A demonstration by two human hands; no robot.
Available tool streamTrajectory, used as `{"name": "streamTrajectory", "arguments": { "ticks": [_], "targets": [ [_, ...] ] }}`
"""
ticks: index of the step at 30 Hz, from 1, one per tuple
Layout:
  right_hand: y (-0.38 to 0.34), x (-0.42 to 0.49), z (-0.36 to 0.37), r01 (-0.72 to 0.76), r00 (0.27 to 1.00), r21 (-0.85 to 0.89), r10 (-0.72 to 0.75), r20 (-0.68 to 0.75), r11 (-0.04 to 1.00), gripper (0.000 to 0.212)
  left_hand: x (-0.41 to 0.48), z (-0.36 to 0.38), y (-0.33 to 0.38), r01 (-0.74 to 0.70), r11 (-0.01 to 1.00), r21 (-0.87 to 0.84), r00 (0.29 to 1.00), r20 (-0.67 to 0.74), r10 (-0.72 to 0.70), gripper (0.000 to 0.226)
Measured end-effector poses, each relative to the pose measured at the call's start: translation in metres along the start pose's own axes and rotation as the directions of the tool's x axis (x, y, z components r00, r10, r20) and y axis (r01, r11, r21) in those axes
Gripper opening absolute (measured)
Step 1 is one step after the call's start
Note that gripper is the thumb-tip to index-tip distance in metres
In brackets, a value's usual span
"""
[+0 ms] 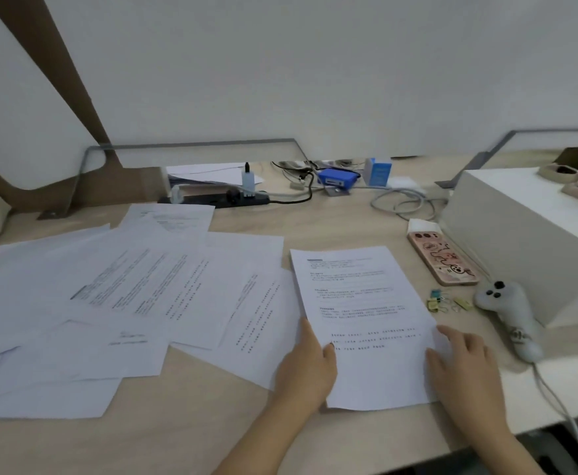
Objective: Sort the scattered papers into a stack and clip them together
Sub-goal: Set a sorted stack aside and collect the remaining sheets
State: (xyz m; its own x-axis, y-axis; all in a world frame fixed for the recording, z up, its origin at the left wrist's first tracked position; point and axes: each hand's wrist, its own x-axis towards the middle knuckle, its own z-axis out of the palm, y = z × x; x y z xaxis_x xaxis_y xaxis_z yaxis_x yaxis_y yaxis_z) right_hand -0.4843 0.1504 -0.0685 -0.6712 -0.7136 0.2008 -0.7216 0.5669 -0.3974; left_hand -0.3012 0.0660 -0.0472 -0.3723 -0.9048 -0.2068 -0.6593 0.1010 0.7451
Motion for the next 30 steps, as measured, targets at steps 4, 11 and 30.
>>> {"name": "streamTrajectory", "arguments": {
  "ticks": [4,11,30],
  "targets": [
    [0.006,0.002,0.005,0.099,0.994,-0.118,-0.102,-0.025,0.988,0.025,0.004,-0.003,0.003,-0.001,0.978,0.211,1.000,0.004,0.000,0.044],
    [-0.033,0.003,-0.004,0.156,0.987,0.028,-0.157,0.032,0.987,0.034,0.006,-0.054,-0.030,-0.018,0.905,0.425,0.934,-0.316,0.166,0.065],
    [-0.216,0.026,0.064,0.344,0.781,0.226,-0.411,0.470,0.912,0.054,0.010,-0.145,-0.104,0.024,0.747,0.664,0.964,-0.213,0.158,0.029]
  ]
}}
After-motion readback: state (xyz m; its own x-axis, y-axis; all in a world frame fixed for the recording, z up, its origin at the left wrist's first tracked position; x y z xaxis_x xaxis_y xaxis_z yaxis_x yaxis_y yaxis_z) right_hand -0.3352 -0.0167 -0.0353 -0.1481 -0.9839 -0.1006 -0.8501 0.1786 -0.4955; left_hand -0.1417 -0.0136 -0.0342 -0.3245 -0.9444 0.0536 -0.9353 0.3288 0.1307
